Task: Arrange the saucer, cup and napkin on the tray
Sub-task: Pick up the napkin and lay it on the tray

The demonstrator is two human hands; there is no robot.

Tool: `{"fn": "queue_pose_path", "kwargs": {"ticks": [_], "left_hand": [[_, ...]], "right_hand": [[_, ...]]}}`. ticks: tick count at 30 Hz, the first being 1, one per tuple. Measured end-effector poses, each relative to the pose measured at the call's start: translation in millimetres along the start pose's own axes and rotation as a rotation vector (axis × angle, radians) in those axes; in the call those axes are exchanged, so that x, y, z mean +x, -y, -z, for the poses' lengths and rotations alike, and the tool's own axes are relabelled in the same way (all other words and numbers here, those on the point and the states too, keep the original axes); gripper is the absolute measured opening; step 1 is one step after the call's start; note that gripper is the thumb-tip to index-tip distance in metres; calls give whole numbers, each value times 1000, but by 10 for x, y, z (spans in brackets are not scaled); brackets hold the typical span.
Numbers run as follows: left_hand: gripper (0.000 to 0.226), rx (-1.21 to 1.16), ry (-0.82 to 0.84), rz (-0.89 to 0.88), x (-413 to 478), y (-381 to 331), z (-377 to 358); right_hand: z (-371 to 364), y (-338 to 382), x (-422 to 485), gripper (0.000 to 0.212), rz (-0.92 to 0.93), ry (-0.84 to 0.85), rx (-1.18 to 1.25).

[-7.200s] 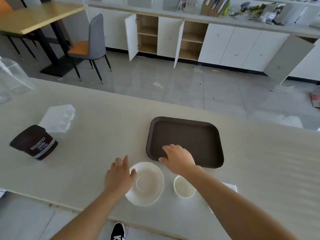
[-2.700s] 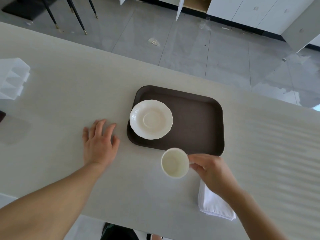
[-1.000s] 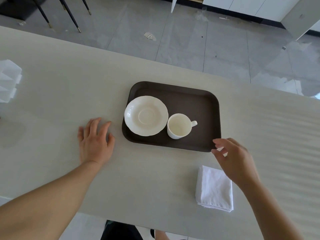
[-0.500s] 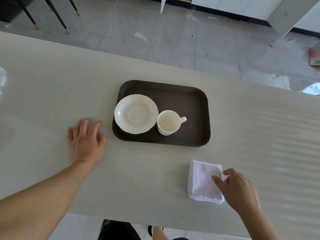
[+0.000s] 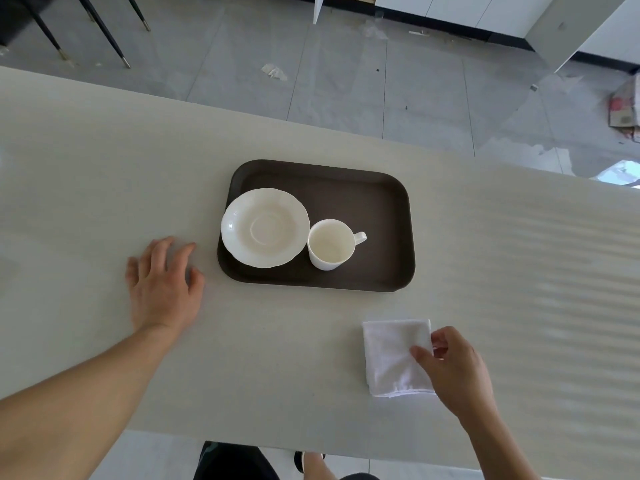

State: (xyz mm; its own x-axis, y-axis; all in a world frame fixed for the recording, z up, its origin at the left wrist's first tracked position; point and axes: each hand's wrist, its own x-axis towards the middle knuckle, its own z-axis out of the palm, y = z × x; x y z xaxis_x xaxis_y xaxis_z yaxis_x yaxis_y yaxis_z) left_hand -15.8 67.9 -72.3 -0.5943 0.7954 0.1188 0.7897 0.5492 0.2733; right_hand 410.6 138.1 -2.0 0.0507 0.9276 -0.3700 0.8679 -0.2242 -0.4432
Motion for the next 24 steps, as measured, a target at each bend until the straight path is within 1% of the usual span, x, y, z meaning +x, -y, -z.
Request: {"fn": "queue_pose_path", "kwargs": {"ticks": [3, 13, 18, 22, 24], "left_hand": [[48, 0, -3, 1, -5, 14, -6], [47, 9, -2, 2, -1, 23, -27], [47, 13, -12, -3, -7, 20, -15], [48, 14, -2, 0, -5, 11, -4], [48, 22, 3, -6, -6, 12, -4]], "right_hand": [[57, 85, 35, 21, 50, -37, 135], [457, 524, 525, 21, 84, -216, 379], [523, 836, 869, 20, 51, -302, 525], [378, 1028, 1095, 18, 2, -293, 608], [256, 1074, 1192, 16, -76, -264, 717]]}}
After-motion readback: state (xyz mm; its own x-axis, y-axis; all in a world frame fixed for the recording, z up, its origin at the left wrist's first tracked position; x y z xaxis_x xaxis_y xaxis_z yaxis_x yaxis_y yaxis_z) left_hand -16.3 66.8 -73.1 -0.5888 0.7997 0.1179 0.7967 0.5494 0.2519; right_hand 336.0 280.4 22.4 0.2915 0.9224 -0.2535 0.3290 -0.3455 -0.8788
